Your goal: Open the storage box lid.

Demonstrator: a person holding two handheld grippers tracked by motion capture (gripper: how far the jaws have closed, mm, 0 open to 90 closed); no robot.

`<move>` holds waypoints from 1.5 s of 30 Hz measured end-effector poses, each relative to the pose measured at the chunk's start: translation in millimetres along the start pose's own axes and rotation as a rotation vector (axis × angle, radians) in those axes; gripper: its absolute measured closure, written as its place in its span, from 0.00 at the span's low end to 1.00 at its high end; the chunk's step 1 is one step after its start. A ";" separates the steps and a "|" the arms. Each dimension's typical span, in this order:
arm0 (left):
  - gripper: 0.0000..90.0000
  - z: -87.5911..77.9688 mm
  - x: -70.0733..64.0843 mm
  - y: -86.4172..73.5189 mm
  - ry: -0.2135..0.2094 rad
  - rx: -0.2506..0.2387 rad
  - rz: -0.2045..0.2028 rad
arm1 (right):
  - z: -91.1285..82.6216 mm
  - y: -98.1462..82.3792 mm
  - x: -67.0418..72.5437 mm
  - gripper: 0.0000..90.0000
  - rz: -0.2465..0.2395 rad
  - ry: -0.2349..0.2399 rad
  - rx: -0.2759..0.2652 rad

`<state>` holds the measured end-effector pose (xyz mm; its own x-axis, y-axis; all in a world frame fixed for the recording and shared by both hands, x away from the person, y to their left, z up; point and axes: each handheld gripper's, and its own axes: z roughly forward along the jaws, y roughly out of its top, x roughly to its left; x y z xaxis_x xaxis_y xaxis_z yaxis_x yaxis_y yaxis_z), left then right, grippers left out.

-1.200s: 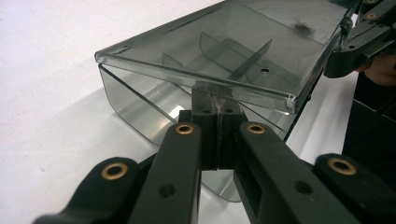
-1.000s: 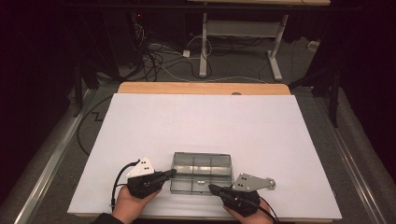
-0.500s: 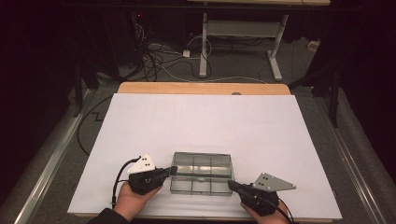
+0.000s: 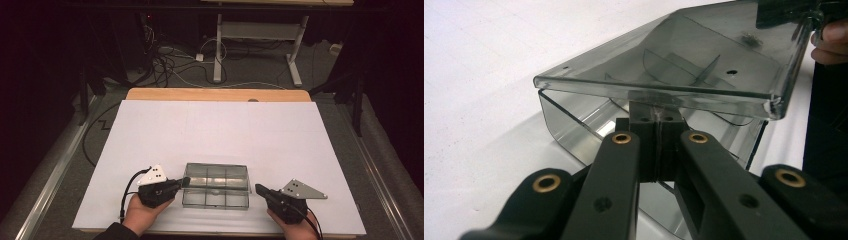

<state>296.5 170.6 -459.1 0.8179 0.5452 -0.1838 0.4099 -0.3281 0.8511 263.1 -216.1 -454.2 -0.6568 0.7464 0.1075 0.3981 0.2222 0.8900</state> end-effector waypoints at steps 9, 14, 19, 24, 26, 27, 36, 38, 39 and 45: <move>0.97 1.6 2.6 0.7 0.017 -0.012 -0.004 | 6.8 6.6 -8.7 1.00 -0.013 -0.002 -0.025; 0.97 0.9 4.9 0.5 0.028 -0.016 -0.012 | 16.4 12.6 -12.8 1.00 -0.032 -0.008 -0.027; 0.97 2.3 5.4 0.6 0.027 -0.015 -0.005 | 25.2 17.9 -15.3 1.00 -0.046 -0.006 -0.028; 0.97 5.8 7.4 2.9 0.022 -0.023 -0.003 | 32.9 24.0 -17.4 1.00 -0.051 -0.013 -0.033; 0.97 8.3 9.9 6.0 0.024 -0.029 0.008 | 38.9 30.3 -19.5 1.00 -0.060 -0.021 -0.040; 0.97 8.3 9.9 6.0 0.024 -0.029 0.008 | 40.8 32.3 -20.5 1.00 -0.067 -0.026 -0.043; 0.97 14.0 15.2 16.1 0.043 -0.047 0.036 | 50.2 44.3 -31.7 1.00 -0.043 -0.041 -0.070; 0.97 16.0 16.4 18.0 0.041 -0.049 0.038 | 53.2 47.7 -32.5 1.00 -0.047 -0.047 -0.065; 0.97 16.9 17.0 19.0 0.042 -0.051 0.039 | 53.2 47.7 -32.5 1.00 -0.047 -0.047 -0.065; 0.97 20.1 21.6 23.6 0.049 -0.062 0.033 | 62.6 56.2 -37.1 1.00 -0.030 -0.051 -0.075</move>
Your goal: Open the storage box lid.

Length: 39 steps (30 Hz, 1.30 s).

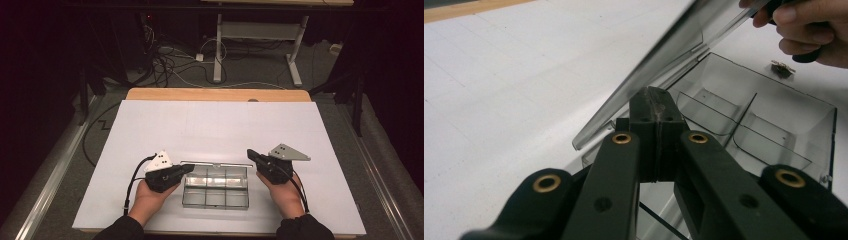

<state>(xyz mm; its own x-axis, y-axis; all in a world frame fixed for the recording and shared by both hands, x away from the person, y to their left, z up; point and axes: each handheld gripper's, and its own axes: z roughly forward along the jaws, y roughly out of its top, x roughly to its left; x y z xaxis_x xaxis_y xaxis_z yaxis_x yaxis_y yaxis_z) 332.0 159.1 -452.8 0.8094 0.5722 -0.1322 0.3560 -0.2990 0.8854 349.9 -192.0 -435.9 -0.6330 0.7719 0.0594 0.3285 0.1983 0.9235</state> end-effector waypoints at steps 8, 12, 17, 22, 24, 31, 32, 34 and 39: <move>0.97 4.0 8.1 4.7 0.007 -0.018 -0.015 | 9.4 2.6 -1.8 1.00 0.007 -0.007 0.005; 0.97 6.1 10.6 5.6 0.009 -0.021 -0.017 | 11.6 4.6 -3.0 1.00 0.006 -0.004 -0.002; 0.97 8.1 13.5 5.7 0.013 -0.027 -0.019 | 12.7 7.6 -3.5 1.00 0.005 -0.004 -0.009; 0.97 9.9 15.5 5.2 0.020 -0.022 -0.024 | 14.7 10.7 -3.8 1.00 0.005 -0.006 -0.015; 0.97 10.4 16.1 4.8 0.021 -0.017 -0.023 | 15.9 11.4 -4.6 1.00 0.010 -0.004 -0.017; 0.97 6.8 14.9 5.4 0.017 -0.023 -0.020 | 18.9 11.4 -5.8 1.00 0.012 -0.010 -0.014; 0.97 5.5 14.5 5.6 0.017 -0.022 -0.019 | 18.9 11.4 -5.8 1.00 0.012 -0.010 -0.014; 0.97 2.2 15.3 5.9 0.023 -0.013 -0.015 | 19.1 11.3 -6.3 1.00 0.015 -0.011 -0.012; 0.97 -10.7 21.8 3.9 0.072 -0.002 -0.028 | 19.6 11.0 -7.4 1.00 0.013 -0.014 -0.011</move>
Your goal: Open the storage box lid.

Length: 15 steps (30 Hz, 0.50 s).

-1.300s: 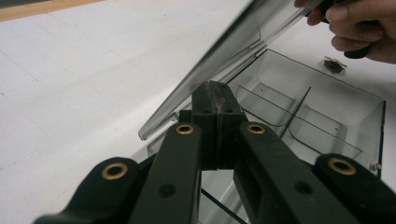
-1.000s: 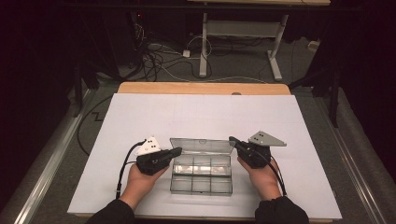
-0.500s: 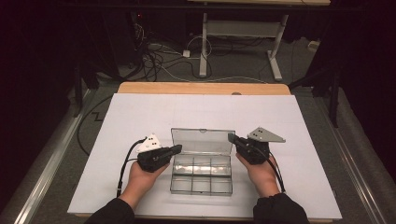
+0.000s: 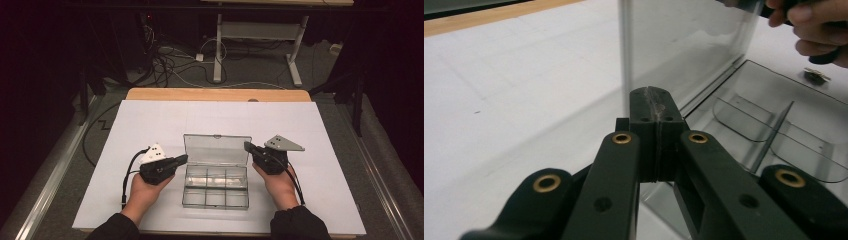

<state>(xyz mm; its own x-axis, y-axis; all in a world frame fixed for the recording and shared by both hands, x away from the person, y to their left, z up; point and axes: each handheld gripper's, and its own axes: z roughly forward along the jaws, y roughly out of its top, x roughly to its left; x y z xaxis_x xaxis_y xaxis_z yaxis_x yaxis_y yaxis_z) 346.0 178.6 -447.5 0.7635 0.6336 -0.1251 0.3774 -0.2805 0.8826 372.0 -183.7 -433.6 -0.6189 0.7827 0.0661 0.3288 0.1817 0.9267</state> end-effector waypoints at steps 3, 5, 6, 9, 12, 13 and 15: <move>0.97 -1.4 5.3 -0.7 0.035 -0.002 -0.020 | 0.8 -0.1 -0.4 1.00 0.002 -0.001 -0.002; 0.97 2.9 10.3 -0.7 0.052 0.008 -0.042 | 1.1 -0.3 -0.9 1.00 0.009 -0.005 0.000; 0.97 5.6 13.1 -0.6 0.062 0.016 -0.049 | 1.2 -0.4 -1.1 1.00 0.009 -0.005 0.000; 0.97 12.8 20.3 0.1 0.064 0.029 -0.079 | 1.0 -0.6 -0.7 1.00 0.008 -0.007 -0.001; 0.97 17.7 24.4 5.8 0.051 0.025 -0.092 | 0.5 -0.6 -0.7 1.00 0.009 -0.007 -0.002; 0.97 19.2 25.1 8.0 0.046 0.021 -0.092 | 0.8 -0.4 -1.2 1.00 0.010 -0.009 -0.002; 0.97 23.0 26.2 11.6 0.038 0.022 -0.093 | 1.1 -0.3 -1.7 1.00 0.010 -0.009 -0.003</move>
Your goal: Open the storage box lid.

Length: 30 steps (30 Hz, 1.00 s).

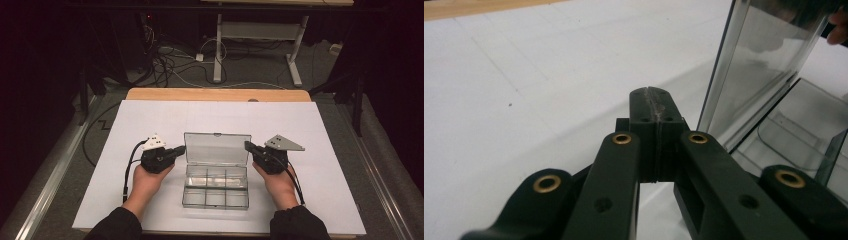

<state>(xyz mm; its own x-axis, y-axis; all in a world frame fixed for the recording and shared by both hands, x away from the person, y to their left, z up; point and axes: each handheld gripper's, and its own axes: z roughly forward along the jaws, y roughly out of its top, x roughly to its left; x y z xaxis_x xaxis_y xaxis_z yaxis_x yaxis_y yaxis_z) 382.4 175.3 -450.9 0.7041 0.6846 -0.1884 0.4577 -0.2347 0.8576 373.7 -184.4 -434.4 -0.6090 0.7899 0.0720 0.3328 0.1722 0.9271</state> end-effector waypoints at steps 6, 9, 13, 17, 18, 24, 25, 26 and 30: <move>0.97 9.9 1.9 5.4 -0.013 -0.023 -0.035 | 2.7 -0.7 -3.9 1.00 0.014 -0.007 0.006; 0.97 14.2 3.2 7.3 -0.019 -0.024 -0.044 | 4.8 -0.6 -5.9 1.00 0.017 -0.012 0.014; 0.97 19.2 2.3 9.3 -0.024 -0.025 -0.050 | 7.1 0.5 -7.1 1.00 0.017 -0.016 0.023; 0.97 20.0 4.5 10.8 -0.016 -0.026 -0.058 | 9.5 1.8 -8.3 1.00 0.019 -0.023 0.024; 0.97 20.3 4.8 11.1 -0.013 -0.025 -0.059 | 10.5 1.8 -8.7 1.00 0.020 -0.025 0.026; 0.97 25.1 9.6 11.3 0.008 -0.010 -0.073 | 18.6 0.2 -13.0 1.00 0.028 -0.039 0.067; 0.97 26.3 10.5 11.2 0.009 -0.006 -0.077 | 20.1 -0.1 -13.9 1.00 0.029 -0.042 0.075; 0.97 27.6 11.4 11.2 0.011 -0.002 -0.079 | 21.6 -0.3 -14.6 1.00 0.028 -0.045 0.082; 0.97 32.7 13.9 10.3 0.022 0.017 -0.089 | 27.2 -1.1 -17.3 1.00 0.029 -0.053 0.111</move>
<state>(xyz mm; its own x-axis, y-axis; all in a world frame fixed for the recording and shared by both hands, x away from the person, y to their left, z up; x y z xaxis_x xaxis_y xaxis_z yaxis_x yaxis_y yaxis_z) 414.6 159.9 -460.4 0.6485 0.7182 -0.2524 0.5268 -0.1840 0.8298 403.4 -182.2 -446.7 -0.5597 0.8252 0.0760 0.4296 0.2105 0.8782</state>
